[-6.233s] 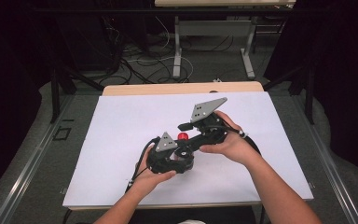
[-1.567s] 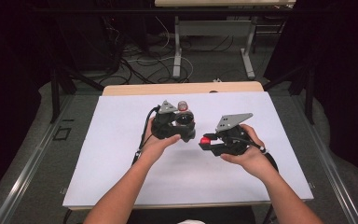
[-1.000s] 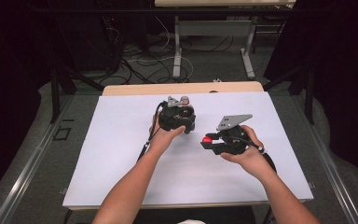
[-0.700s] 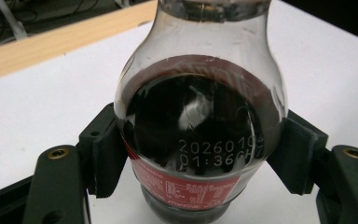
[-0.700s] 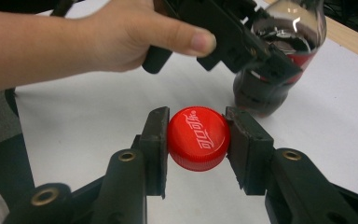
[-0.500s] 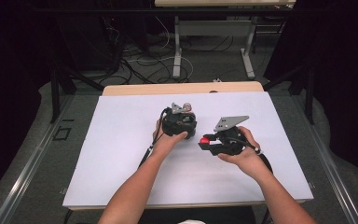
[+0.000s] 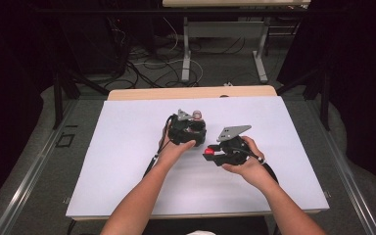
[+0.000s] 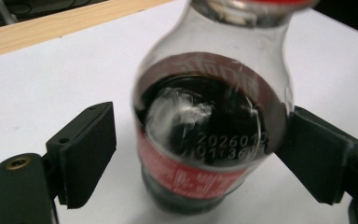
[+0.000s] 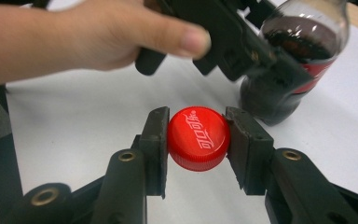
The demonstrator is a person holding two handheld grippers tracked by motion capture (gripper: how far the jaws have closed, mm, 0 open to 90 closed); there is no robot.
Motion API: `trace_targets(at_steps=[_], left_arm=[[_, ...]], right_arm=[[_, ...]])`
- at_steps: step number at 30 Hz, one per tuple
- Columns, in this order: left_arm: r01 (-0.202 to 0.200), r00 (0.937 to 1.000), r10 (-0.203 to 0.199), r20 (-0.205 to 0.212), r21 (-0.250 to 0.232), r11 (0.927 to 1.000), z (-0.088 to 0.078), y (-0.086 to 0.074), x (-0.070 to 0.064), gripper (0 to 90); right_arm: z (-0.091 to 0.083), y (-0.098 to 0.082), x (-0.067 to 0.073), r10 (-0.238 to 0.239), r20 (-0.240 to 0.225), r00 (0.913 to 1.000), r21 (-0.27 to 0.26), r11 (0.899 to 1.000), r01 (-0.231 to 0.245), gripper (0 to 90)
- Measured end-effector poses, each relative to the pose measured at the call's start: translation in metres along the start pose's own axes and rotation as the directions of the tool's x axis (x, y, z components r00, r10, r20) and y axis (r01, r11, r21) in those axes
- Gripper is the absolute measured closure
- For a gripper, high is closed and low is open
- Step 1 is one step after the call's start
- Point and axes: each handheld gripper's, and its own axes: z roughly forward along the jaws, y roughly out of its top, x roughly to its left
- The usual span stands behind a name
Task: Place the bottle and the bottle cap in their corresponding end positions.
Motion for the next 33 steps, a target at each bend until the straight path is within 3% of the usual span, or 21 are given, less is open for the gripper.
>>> trace_targets(at_steps=[6,8,12,16,18,20,21,28,30,33], left_arm=[[0.035,0.9992,-0.035,0.020,-0.022,0.9991,-0.032,-0.006,0.004,8.1],[0.039,0.9991,-0.039,0.017,-0.035,0.9986,-0.044,-0.012,0.006,6.4],[0.085,0.9955,-0.083,0.046,-0.051,0.9951,-0.066,-0.027,0.006,3.5],[0.051,0.9981,-0.049,0.036,-0.054,0.9972,-0.085,-0.042,0.004,1.5],[0.068,0.9969,-0.066,0.043,-0.057,0.9960,-0.094,-0.047,0.004,1.4],[0.061,0.9975,-0.059,0.039,-0.067,0.9959,-0.101,-0.052,0.005,0.7],[0.081,0.9962,-0.078,0.039,-0.074,0.9939,-0.105,-0.055,0.005,0.7],[0.106,0.9943,-0.104,0.020,-0.091,0.9903,-0.115,-0.060,0.012,0.7],[0.111,0.9938,-0.110,0.020,-0.099,0.9888,-0.115,-0.060,0.012,0.7],[0.119,0.9929,-0.118,0.017,-0.102,0.9876,-0.115,-0.060,0.013,0.6]], right_arm=[[0.018,-0.005,0.000,0.012,-0.013,0.9998,0.022,1.000,-0.012,61.4],[0.026,-0.007,0.000,0.012,-0.015,0.9998,0.024,1.000,-0.011,61.4],[0.043,-0.012,0.003,0.005,-0.021,0.9998,0.048,0.999,-0.004,61.4],[0.052,-0.012,0.005,0.005,-0.037,0.9993,0.064,0.998,-0.002,61.4],[0.058,-0.013,0.006,0.001,-0.041,0.9992,0.057,0.998,0.001,61.4],[0.062,-0.014,0.007,0.011,-0.056,0.9984,0.079,0.997,-0.006,61.4],[0.064,-0.015,0.008,0.007,-0.051,0.9987,0.071,0.997,-0.003,61.3],[0.078,-0.026,0.008,-0.011,-0.058,0.9983,0.132,0.991,0.018,61.2],[0.080,-0.029,0.009,0.014,-0.048,0.9988,0.154,0.988,-0.007,61.2],[0.084,-0.034,0.008,0.009,-0.036,0.9993,0.165,0.986,-0.003,61.1]])
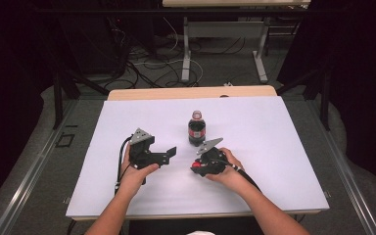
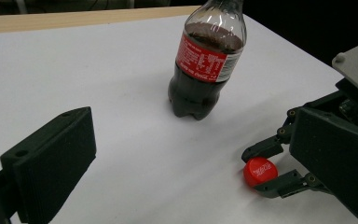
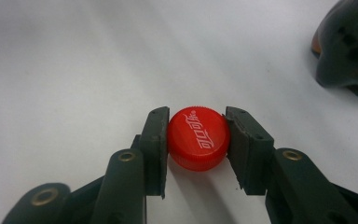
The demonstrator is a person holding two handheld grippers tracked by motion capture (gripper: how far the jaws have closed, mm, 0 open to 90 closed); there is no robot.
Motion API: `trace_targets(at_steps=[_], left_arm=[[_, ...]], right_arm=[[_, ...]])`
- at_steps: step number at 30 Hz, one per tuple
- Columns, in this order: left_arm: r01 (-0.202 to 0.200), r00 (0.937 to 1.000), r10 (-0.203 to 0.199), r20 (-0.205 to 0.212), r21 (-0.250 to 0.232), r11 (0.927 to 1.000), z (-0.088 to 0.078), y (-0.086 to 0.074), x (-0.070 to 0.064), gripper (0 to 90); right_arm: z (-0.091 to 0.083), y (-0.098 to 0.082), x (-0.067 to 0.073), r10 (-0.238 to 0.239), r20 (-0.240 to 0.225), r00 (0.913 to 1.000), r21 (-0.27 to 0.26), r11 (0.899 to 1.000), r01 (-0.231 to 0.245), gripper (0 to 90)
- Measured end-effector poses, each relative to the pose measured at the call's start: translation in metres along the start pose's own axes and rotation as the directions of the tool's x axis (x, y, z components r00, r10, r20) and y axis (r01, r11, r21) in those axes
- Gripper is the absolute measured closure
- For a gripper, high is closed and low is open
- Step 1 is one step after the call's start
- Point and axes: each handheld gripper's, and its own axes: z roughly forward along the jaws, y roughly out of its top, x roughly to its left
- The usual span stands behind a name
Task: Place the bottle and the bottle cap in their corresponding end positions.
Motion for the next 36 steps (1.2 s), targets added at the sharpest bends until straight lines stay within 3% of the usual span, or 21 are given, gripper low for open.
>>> trace_targets(at_steps=[3,5,8,14,16,18,21,23,25,26,28,29,32,35,36], left_arm=[[0.003,1.0000,-0.003,-0.004,0.008,1.0000,0.000,0.000,0.001,0.6],[0.000,1.0000,0.000,-0.010,0.005,1.0000,0.000,0.000,0.003,0.7],[-0.004,0.9999,0.004,-0.011,0.004,1.0000,-0.002,0.000,0.004,0.7],[0.003,0.9995,-0.003,-0.030,0.009,1.0000,-0.005,0.000,0.009,0.7],[0.010,0.9992,-0.010,-0.038,0.010,0.9999,-0.005,-0.001,0.011,0.7],[0.013,0.9988,-0.012,-0.048,0.019,0.9997,-0.007,-0.001,0.014,0.7],[0.020,0.9978,-0.018,-0.064,0.023,0.9995,-0.008,-0.002,0.018,0.7],[0.024,0.9973,-0.022,-0.070,0.027,0.9993,-0.009,-0.003,0.021,0.7],[0.032,0.9962,-0.030,-0.082,0.026,0.9991,-0.011,-0.004,0.023,0.7],[0.035,0.9958,-0.032,-0.086,0.029,0.9990,-0.012,-0.004,0.025,0.7],[0.044,0.9945,-0.041,-0.097,0.028,0.9986,-0.015,-0.005,0.027,0.7],[0.041,0.9944,-0.038,-0.099,0.031,0.9987,-0.016,-0.005,0.029,0.7],[0.045,0.9930,-0.042,-0.111,0.029,0.9986,-0.021,-0.006,0.033,0.7],[0.054,0.9914,-0.051,-0.120,0.020,0.9984,-0.025,-0.007,0.037,0.7],[0.057,0.9908,-0.055,-0.124,0.016,0.9982,-0.025,-0.008,0.038,0.7]], right_arm=[[0.000,-0.002,-0.002,-0.002,-0.006,1.0000,0.011,1.000,0.002,59.7],[0.000,-0.002,-0.003,0.026,-0.016,0.9995,0.001,1.000,-0.026,51.4],[-0.004,-0.001,-0.005,0.033,0.004,0.9995,-0.033,0.999,-0.032,43.0],[-0.024,-0.003,-0.009,0.053,0.023,0.9983,-0.114,0.992,-0.050,38.7],[-0.033,-0.005,-0.011,0.083,0.035,0.9959,-0.134,0.988,-0.078,37.7],[-0.043,-0.009,-0.014,0.154,0.046,0.9870,-0.171,0.975,-0.145,36.6],[-0.059,-0.014,-0.018,0.185,0.082,0.9793,-0.219,0.962,-0.163,28.1],[-0.073,-0.019,-0.022,0.197,0.138,0.9706,-0.243,0.957,-0.160,22.7],[-0.085,-0.024,-0.025,0.234,0.171,0.9571,-0.284,0.942,-0.179,18.7],[-0.093,-0.027,-0.028,0.237,0.187,0.9533,-0.292,0.940,-0.176,16.3],[-0.105,-0.033,-0.033,0.275,0.227,0.9342,-0.329,0.924,-0.193,15.5],[-0.111,-0.037,-0.037,0.278,0.240,0.9302,-0.344,0.920,-0.186,15.4],[-0.125,-0.049,-0.048,0.340,0.272,0.9002,-0.371,0.900,-0.228,15.0],[-0.135,-0.062,-0.059,0.367,0.286,0.8851,-0.388,0.889,-0.243,12.8],[-0.138,-0.065,-0.062,0.379,0.297,0.8765,-0.387,0.887,-0.252,10.7]])
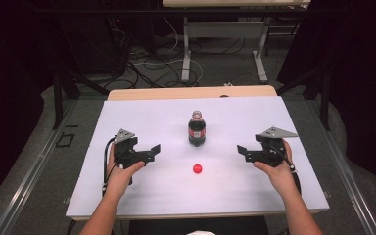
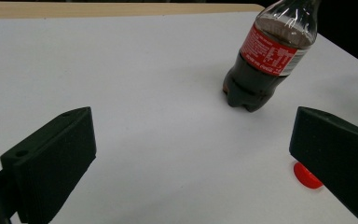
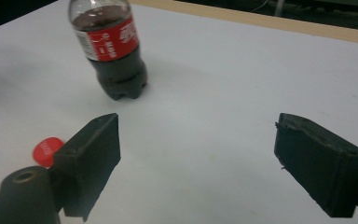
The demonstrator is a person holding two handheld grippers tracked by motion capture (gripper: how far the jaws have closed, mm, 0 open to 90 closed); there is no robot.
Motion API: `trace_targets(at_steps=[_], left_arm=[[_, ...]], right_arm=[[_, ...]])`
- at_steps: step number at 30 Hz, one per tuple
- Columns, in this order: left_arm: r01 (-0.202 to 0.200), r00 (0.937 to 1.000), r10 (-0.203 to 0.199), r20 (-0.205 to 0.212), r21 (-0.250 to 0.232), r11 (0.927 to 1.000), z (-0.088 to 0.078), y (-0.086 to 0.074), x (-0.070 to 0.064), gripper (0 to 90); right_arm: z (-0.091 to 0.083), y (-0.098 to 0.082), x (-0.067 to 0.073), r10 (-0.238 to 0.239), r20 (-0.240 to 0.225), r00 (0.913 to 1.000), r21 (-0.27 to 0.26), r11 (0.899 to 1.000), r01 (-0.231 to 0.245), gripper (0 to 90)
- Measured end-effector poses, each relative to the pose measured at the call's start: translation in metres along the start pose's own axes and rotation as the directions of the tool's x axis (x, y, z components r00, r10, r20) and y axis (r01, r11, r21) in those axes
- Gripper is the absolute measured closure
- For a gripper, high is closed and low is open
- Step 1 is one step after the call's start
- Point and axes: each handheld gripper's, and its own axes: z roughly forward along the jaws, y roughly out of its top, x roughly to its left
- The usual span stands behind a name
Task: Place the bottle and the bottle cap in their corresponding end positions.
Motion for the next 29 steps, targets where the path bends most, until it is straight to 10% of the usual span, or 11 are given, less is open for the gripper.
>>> trace_targets(at_steps=[17,29], left_arm=[[0.019,0.9984,-0.019,-0.053,-0.004,0.9998,0.003,-0.008,0.018,0.6],[0.049,0.9960,-0.050,-0.074,-0.008,0.9988,0.001,-0.009,0.029,0.6]], right_arm=[[-0.005,-0.033,-0.045,0.113,0.114,0.9870,0.006,0.993,-0.115,0.0],[-0.003,-0.039,-0.050,0.119,0.131,0.9843,0.027,0.992,-0.123,0.0]])
